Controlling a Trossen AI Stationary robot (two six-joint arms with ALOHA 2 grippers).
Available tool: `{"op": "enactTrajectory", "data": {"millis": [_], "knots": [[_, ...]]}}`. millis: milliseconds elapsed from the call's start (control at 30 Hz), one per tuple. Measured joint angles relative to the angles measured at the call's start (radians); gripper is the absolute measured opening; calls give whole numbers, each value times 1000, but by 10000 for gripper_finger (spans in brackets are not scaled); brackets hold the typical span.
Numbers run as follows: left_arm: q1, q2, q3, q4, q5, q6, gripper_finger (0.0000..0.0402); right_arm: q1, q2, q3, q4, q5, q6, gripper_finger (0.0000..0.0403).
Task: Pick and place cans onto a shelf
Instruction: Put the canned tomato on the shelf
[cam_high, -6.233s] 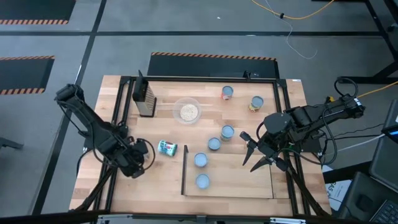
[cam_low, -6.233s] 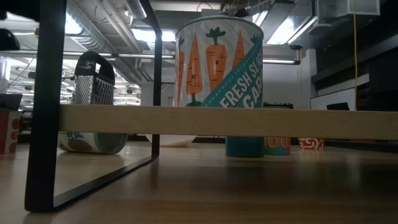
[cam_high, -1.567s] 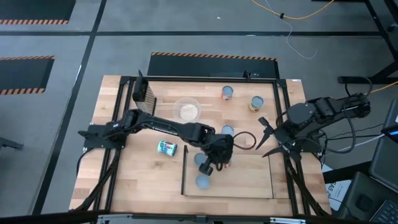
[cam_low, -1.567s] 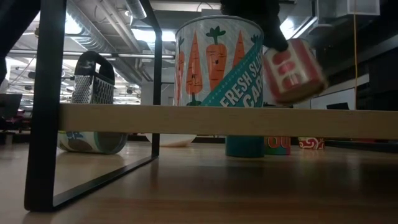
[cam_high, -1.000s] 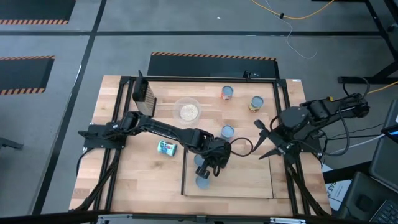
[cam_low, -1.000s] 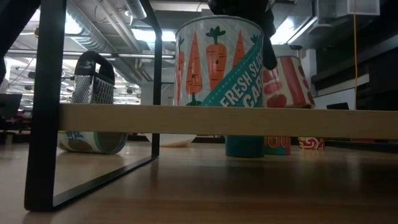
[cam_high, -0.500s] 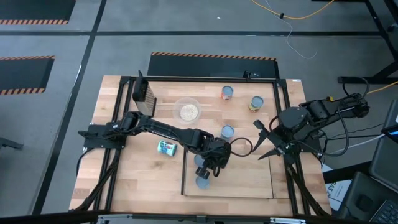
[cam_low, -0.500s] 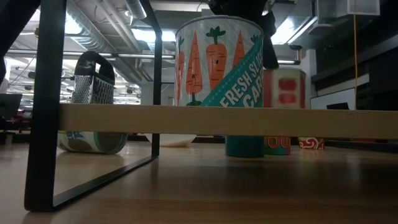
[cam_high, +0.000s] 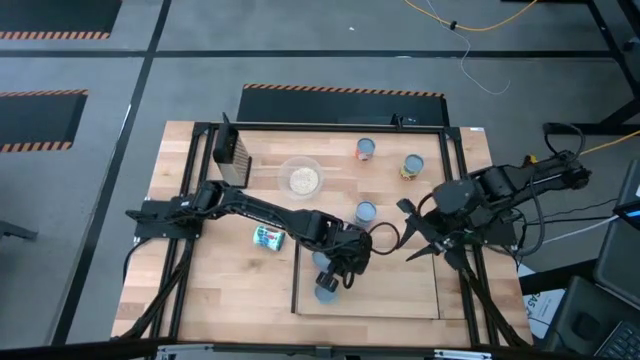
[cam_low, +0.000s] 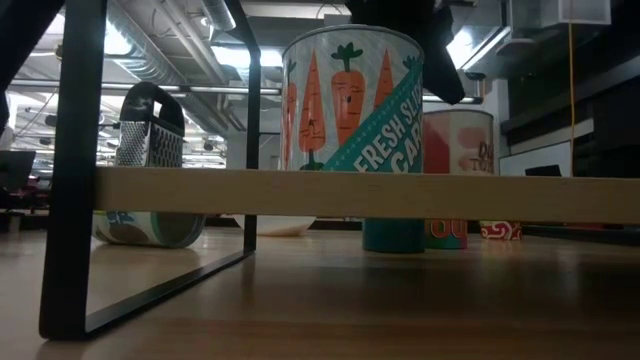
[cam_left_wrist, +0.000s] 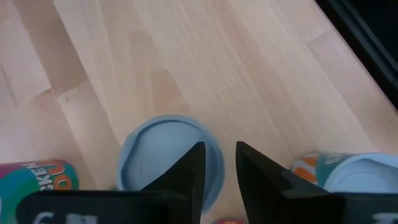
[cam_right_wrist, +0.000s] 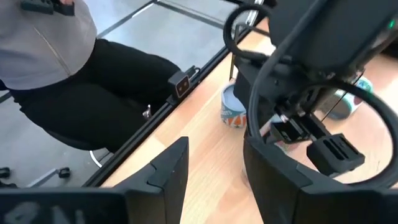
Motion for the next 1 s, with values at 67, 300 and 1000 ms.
{"op": "enactTrajectory", "data": {"millis": [67,300,1000], "knots": [[-6,-2,0,-2,-14,0,81,0,21,0,1,0,-1,158],[-22,-78,-2,-53,-79,0,81,-1,84,0,17,6,1,158],[-235,-470,-58,-443,-427,-321,81,4,372,1,151,83,-30,158]]}}
